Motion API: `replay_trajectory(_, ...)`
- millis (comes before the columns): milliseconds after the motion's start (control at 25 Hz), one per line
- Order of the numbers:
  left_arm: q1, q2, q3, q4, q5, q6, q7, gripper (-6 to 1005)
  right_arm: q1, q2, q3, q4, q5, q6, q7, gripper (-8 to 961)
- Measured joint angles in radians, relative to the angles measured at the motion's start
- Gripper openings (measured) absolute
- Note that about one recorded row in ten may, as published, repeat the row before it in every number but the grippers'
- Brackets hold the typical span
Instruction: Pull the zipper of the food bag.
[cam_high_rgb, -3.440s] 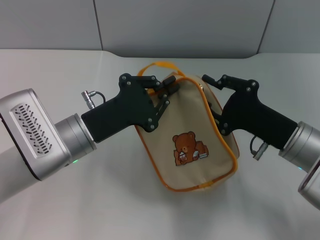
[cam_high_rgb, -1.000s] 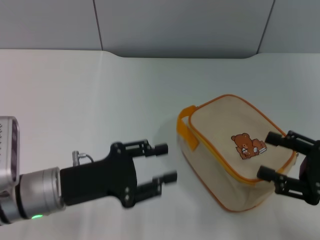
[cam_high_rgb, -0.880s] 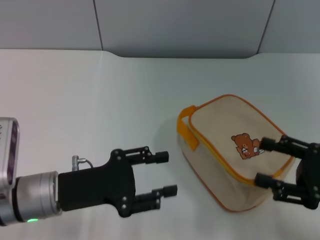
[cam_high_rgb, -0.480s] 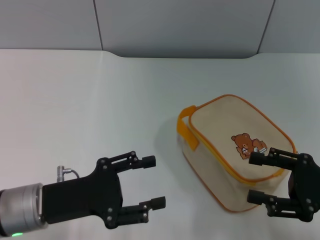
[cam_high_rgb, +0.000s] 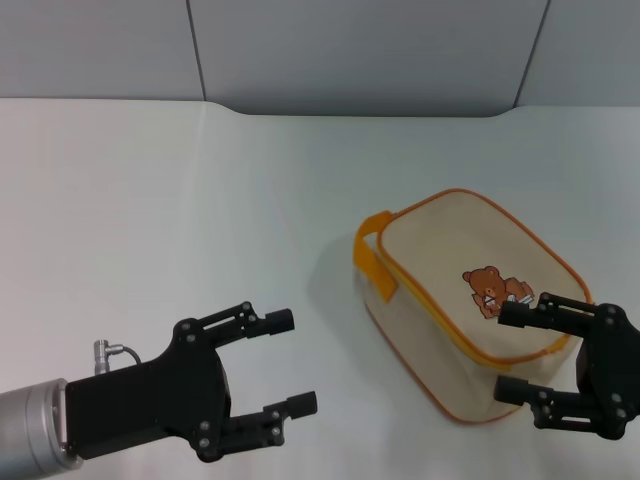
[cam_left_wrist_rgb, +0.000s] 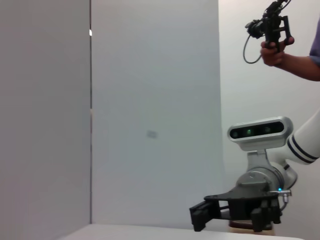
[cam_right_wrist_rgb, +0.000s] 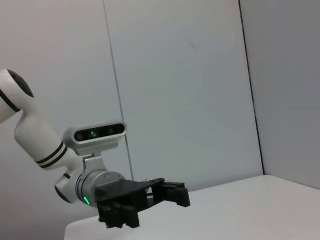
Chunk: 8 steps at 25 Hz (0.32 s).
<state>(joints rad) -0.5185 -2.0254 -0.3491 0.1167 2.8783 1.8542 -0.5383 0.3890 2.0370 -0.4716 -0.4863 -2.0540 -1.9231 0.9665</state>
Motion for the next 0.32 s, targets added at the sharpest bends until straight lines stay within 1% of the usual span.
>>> replay_trajectory(320, 0.015, -0.009, -0.034, -0.001, -0.002, 0.000, 0.027, 759, -0.005, 0.005, 0.004, 0.000, 0.005, 0.005, -0.011, 768)
